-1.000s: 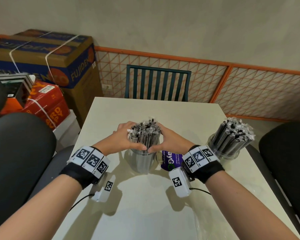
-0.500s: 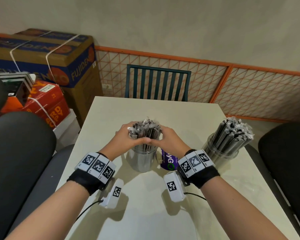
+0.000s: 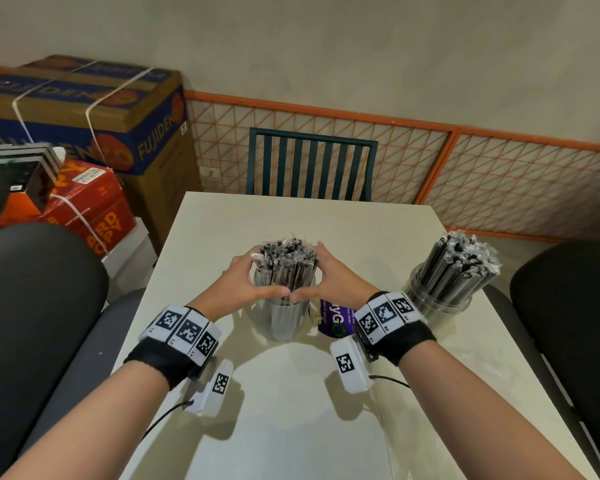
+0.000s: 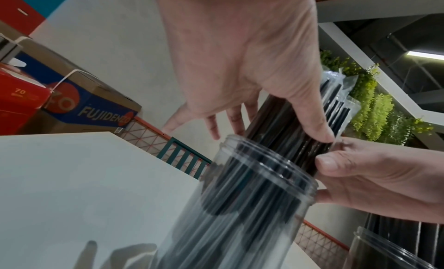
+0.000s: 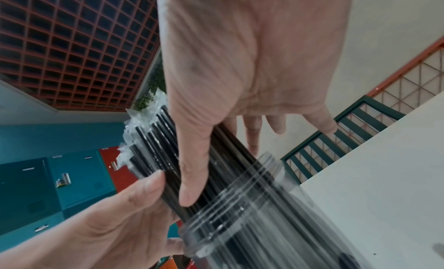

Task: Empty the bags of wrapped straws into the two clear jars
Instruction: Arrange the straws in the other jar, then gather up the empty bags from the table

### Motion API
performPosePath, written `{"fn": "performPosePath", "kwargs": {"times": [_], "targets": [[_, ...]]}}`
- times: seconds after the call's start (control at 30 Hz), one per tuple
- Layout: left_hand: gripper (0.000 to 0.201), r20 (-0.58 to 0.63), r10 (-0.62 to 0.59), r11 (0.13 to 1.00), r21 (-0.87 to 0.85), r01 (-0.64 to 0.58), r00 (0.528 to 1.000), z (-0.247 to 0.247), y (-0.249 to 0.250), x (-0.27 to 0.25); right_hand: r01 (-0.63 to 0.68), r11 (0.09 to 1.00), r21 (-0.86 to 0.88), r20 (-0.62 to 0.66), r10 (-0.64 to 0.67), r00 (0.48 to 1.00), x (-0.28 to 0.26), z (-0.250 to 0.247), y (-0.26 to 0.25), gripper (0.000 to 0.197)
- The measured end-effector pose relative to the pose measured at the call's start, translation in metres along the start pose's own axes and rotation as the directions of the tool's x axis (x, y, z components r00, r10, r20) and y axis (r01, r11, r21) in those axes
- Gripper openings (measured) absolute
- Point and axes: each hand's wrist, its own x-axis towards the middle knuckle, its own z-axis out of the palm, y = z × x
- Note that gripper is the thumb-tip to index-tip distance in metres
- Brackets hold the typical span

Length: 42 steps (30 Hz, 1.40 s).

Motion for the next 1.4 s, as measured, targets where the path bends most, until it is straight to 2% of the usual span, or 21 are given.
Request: {"fn": "performPosePath", "kwargs": {"times": [0.23, 0.37, 0.57, 0.73, 0.8, 0.87, 0.93, 1.0, 1.07, 1.13, 1.2, 1.27, 1.33, 1.4], "targets": [[0.096, 0.060, 0.028, 0.999, 0.043, -0.031, 0.998, -0.007, -0.005, 0.003, 0.008, 0.997, -0.080, 0.033, -0.005, 0.999, -0.001, -0.006, -0.001, 0.098], [0.089, 0.068, 0.027, 0.998, 0.061, -0.031, 0.997, -0.007, -0.003, -0.003, 0.019, 0.997, -0.081, 0.025, -0.017, 1.000, -0.003, -0.007, 0.002, 0.092], [0.107, 0.029, 0.036, 0.998, 0.049, -0.037, 0.999, -0.013, 0.001, -0.014, 0.034, 0.996, -0.080, -0.030, -0.037, 0.999, -0.011, -0.012, 0.012, 0.080], [0.077, -0.042, 0.026, 0.999, 0.048, -0.024, 0.999, -0.018, 0.010, -0.031, 0.014, 0.999, -0.050, -0.094, -0.018, 0.995, -0.029, -0.019, 0.017, 0.073], [0.069, -0.088, -0.020, 0.999, 0.027, 0.023, 0.996, -0.018, 0.006, -0.044, 0.007, 1.000, -0.013, -0.118, -0.008, 0.993, -0.044, -0.021, 0.019, 0.068], [0.059, -0.083, -0.111, 0.993, 0.022, 0.113, 0.990, -0.013, 0.000, -0.062, 0.013, 0.999, 0.045, -0.138, -0.006, 0.990, -0.066, -0.024, 0.025, 0.060], [0.050, 0.034, -0.249, 0.967, 0.074, 0.246, 0.968, 0.001, -0.006, -0.079, 0.019, 0.999, 0.037, -0.104, -0.015, 0.994, -0.090, -0.026, 0.035, 0.049], [0.042, 0.169, -0.365, 0.928, 0.138, 0.345, 0.915, 0.025, -0.007, -0.093, 0.016, 1.000, -0.012, -0.030, -0.016, 0.999, -0.116, -0.031, 0.052, 0.036], [0.036, 0.225, -0.401, 0.913, 0.176, 0.368, 0.888, 0.054, 0.000, -0.102, -0.008, 1.000, -0.018, 0.035, 0.009, 0.999, -0.144, -0.041, 0.069, 0.030], [0.034, 0.253, -0.402, 0.913, 0.176, 0.367, 0.880, 0.087, 0.009, -0.104, -0.039, 0.999, -0.019, 0.061, 0.040, 0.997, -0.173, -0.056, 0.088, 0.029], [0.035, 0.305, -0.404, 0.914, 0.181, 0.364, 0.862, 0.121, 0.020, -0.105, -0.085, 0.996, -0.022, 0.019, 0.086, 0.996, -0.200, -0.070, 0.112, 0.029], [0.038, 0.348, -0.415, 0.909, 0.199, 0.366, 0.841, 0.157, 0.030, -0.104, -0.195, 0.981, -0.017, -0.073, 0.193, 0.978, -0.224, -0.080, 0.145, 0.037], [0.048, 0.336, -0.443, 0.892, 0.261, 0.369, 0.831, 0.191, 0.035, -0.102, -0.339, 0.939, -0.063, -0.184, 0.323, 0.928, -0.243, -0.083, 0.181, 0.050], [0.062, 0.281, -0.483, 0.850, 0.377, 0.367, 0.829, 0.222, 0.034, -0.101, -0.502, 0.858, -0.109, -0.251, 0.465, 0.849, -0.257, -0.077, 0.217, 0.056]]}}
